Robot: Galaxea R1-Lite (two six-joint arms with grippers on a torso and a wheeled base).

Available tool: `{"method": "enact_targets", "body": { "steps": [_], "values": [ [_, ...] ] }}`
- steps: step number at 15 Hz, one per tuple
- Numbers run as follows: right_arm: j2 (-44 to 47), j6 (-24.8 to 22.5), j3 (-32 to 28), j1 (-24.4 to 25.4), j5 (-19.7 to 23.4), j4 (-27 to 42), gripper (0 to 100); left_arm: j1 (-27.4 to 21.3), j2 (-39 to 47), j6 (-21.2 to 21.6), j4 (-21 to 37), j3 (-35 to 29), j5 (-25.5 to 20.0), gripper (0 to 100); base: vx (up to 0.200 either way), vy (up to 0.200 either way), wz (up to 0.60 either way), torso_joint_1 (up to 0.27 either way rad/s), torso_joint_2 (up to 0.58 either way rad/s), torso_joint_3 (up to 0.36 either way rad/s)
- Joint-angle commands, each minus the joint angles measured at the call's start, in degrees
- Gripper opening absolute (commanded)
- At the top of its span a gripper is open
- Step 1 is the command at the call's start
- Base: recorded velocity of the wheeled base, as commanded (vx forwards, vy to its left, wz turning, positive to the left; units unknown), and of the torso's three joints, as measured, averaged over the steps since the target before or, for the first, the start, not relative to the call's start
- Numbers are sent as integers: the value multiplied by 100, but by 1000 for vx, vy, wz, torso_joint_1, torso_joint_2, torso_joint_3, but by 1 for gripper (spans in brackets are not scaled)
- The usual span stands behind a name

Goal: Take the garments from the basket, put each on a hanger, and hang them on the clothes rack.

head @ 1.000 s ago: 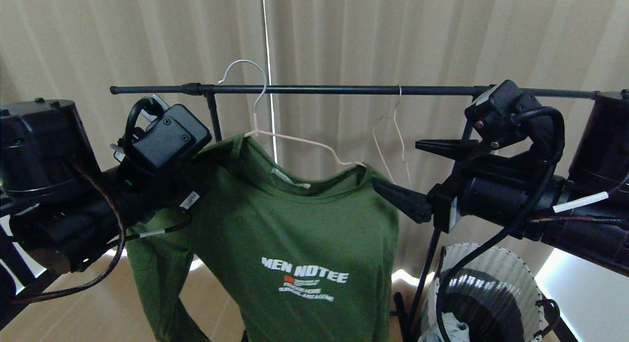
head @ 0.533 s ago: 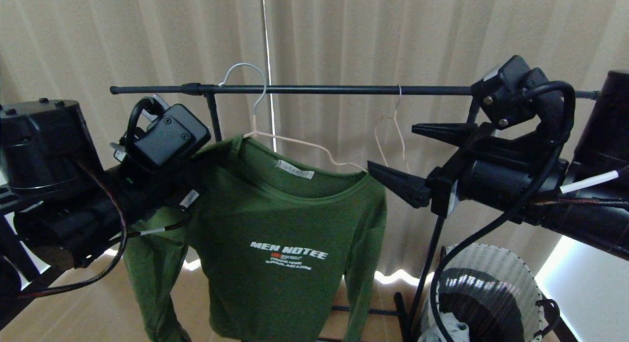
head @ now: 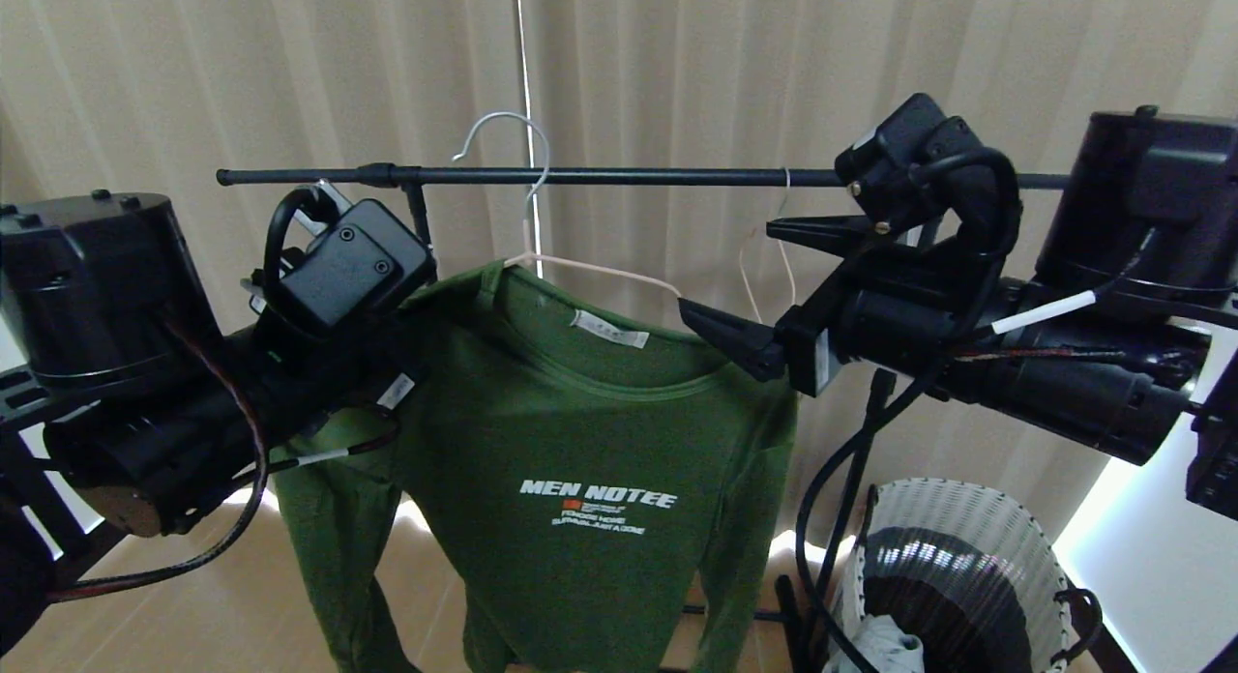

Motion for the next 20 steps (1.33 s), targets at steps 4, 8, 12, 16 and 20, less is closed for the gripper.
{"method": "enact_targets", "body": {
  "steps": [4, 8, 12, 16, 20],
  "values": [
    [635, -210, -300, 5, -369, 9, 100, -138, 18, 10, -10, 16, -18, 0, 0, 0, 0, 0, 0, 0],
    [767, -579, -484, 23, -588, 228, 100, -226, 27, 19, -10, 16, -36, 0, 0, 0, 0, 0, 0, 0],
    [863, -588, -739, 207, -808, 378, 100, -261, 35, 19, -1, 16, -27, 0, 0, 0, 0, 0, 0, 0],
    [855, -588, -739, 234, -835, 386, 0, -261, 35, 19, -10, 16, -27, 0, 0, 0, 0, 0, 0, 0],
    [846, -579, -713, 243, -826, 378, 0, -261, 35, 1, -10, 25, -27, 0, 0, 0, 0, 0, 0, 0]
  ]
}}
